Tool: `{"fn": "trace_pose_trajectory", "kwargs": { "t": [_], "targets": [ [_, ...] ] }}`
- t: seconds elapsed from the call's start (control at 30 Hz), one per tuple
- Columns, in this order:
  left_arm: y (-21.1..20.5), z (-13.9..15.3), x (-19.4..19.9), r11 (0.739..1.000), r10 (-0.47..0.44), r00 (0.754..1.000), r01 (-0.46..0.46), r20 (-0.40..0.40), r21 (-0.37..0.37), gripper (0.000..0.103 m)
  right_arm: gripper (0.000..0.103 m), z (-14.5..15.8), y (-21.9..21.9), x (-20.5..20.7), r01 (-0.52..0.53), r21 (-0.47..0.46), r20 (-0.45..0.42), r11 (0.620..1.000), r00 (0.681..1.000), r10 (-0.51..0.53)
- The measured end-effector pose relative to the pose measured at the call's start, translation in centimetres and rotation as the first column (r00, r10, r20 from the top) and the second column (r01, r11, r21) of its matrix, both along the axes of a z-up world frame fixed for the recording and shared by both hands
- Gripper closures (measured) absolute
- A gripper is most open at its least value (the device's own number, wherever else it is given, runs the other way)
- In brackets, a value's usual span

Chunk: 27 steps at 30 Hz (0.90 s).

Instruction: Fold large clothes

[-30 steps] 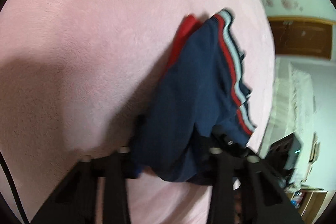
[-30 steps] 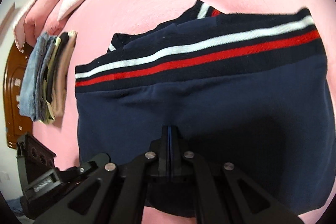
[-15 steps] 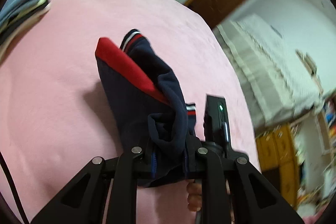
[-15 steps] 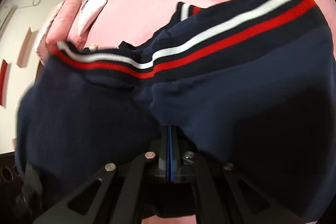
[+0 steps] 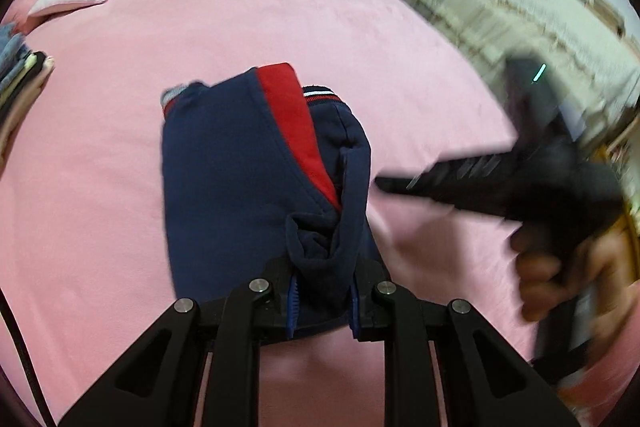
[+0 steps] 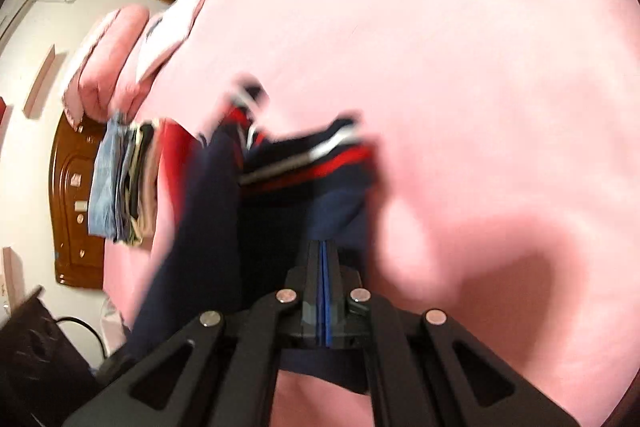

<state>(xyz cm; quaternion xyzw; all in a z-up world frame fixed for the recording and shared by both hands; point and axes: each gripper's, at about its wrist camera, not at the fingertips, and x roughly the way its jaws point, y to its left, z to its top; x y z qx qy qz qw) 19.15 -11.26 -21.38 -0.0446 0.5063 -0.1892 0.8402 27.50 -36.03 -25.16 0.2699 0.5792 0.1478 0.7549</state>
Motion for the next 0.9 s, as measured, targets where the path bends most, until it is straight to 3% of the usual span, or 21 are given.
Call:
{"fn": "trace_pose_trajectory", "kwargs": {
  "t": [0.1, 0.2, 0.27, 0.33, 0.43, 0.5, 0.57, 0.6, 0.7, 0.77, 0.9],
  "targets": [
    [-2.2, -1.0, 0.0, 0.996, -0.051, 0.998, 0.053, -0.029, 0.066, 0.081, 0.103, 1.2, -1.7, -0.2, 0.001, 0.006, 0.035, 1.0, 0.999, -0.002],
    [-3.4, -1.3, -0.4, 0.994, -0.076, 0.996, 0.08, -0.051, 0.08, 0.063, 0.099, 1.4, -2.0, 0.2, -0.019, 0.125, 0.038, 0.992, 0.999, 0.014],
    [-4.0, -1.0, -0.6, 0.993, -0.087, 0.995, 0.092, -0.054, 0.08, 0.043, 0.099, 0.9, -1.3, 0.7, -0.04, 0.162, 0.021, 0.986, 0.999, 0.037],
    [-4.4, -0.7, -0.9, 0.991, -0.099, 0.994, 0.103, -0.056, 0.082, 0.038, 0.098, 0.2, 0.0, 1.1, -0.072, 0.181, -0.011, 0.981, 0.997, 0.076],
    [-4.3, -0.4, -1.2, 0.988, -0.117, 0.99, 0.124, -0.081, 0.088, 0.037, 0.087, -0.8, 1.6, 1.6, -0.104, 0.223, -0.052, 0.969, 0.992, 0.118],
    [-4.4, -0.2, -1.1, 0.987, -0.125, 0.988, 0.132, -0.09, 0.088, 0.037, 0.071, -1.0, 2.8, 1.8, -0.121, 0.239, -0.056, 0.963, 0.989, 0.139],
    [-3.7, 0.1, -1.6, 0.986, -0.133, 0.986, 0.142, -0.099, 0.091, 0.037, 0.057, -1.3, 3.9, 1.8, -0.148, 0.2, -0.069, 0.968, 0.984, 0.165],
    [-3.8, 0.1, -1.6, 0.985, -0.134, 0.985, 0.144, -0.104, 0.093, 0.037, 0.055, -1.5, 4.4, 2.0, -0.166, 0.176, -0.075, 0.97, 0.98, 0.182],
    [-2.7, 0.6, -2.1, 0.987, -0.121, 0.984, 0.134, -0.134, 0.093, 0.037, 0.056, -1.8, 5.3, 2.3, -0.202, 0.144, -0.067, 0.969, 0.975, 0.214],
    [-1.4, 1.0, -2.4, 0.991, -0.088, 0.982, 0.103, -0.164, 0.085, 0.037, 0.097, -1.6, 5.7, 2.5, -0.22, 0.135, -0.052, 0.966, 0.972, 0.229],
    [0.9, 1.6, -2.8, 0.997, -0.013, 0.98, 0.03, -0.2, 0.078, 0.037, 0.098, 0.1, 5.3, 2.0, -0.21, 0.152, 0.01, 0.966, 0.978, 0.211]
  ]
}}
